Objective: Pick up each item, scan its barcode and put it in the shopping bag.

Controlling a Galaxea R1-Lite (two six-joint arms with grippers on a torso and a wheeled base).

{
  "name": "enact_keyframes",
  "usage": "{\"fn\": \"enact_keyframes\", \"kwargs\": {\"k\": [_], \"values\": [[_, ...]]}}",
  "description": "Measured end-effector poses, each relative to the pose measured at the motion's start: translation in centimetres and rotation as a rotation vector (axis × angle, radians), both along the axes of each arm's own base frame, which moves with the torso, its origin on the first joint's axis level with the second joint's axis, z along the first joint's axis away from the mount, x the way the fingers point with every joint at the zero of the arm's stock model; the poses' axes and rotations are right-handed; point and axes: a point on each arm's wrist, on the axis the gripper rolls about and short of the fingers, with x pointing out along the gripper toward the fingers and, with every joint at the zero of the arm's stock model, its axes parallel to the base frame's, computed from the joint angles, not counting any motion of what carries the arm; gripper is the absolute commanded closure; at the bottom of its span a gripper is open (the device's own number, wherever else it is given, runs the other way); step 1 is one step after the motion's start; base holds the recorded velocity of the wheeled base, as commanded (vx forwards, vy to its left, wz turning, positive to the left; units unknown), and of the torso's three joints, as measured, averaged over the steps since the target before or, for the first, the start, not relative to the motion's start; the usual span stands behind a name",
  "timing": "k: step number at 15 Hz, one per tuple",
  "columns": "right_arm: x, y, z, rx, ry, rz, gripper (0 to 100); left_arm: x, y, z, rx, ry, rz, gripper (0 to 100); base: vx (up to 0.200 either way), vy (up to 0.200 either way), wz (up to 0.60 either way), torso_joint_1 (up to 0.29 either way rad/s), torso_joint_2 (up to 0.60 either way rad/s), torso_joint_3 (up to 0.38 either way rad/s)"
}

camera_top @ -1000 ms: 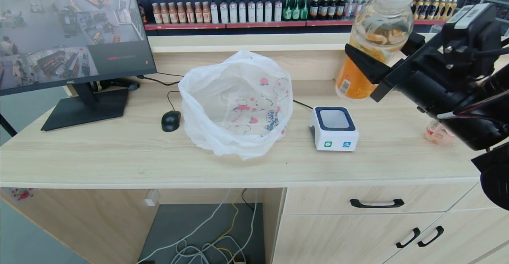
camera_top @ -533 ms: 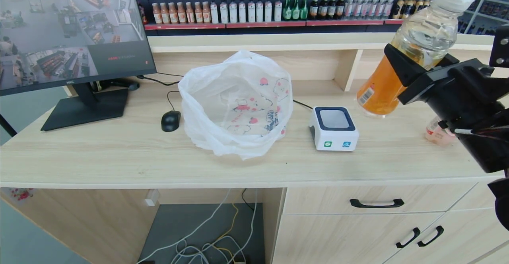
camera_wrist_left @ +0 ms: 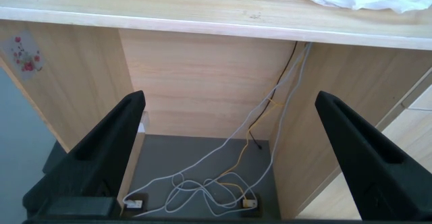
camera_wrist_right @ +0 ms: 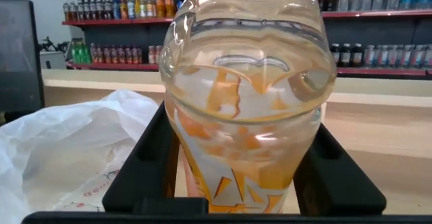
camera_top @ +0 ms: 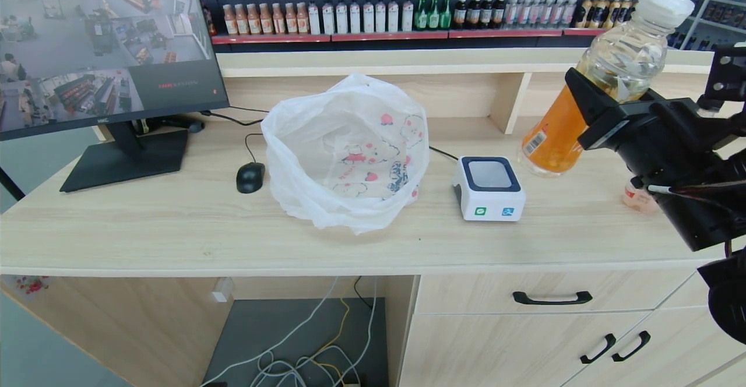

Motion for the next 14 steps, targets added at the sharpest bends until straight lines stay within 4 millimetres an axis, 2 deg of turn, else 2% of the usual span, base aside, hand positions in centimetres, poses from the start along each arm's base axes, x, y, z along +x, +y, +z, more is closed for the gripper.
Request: {"fn": "enact_keyframes", "kwargs": {"k": [7,13,14], "values": [[0.5,-0.6,-0.3,0.016,0.01,-0.013,100,0.0,0.0,0.0,0.0,0.0,0.001,0,0.0,0.2,0.0,0.002,0.0,0.0],[1.3,-0.3,-0.5,0.016,0.013,-0.006,100,0.0,0.0,0.0,0.0,0.0,0.0,0,0.0,0.2,0.0,0.004,0.0,0.004],[1.3,-0.3,-0.4,0.015,0.012,-0.006,100,0.0,0.0,0.0,0.0,0.0,0.0,0,0.0,0.0,0.0,0.0,0.0,0.0]]}}
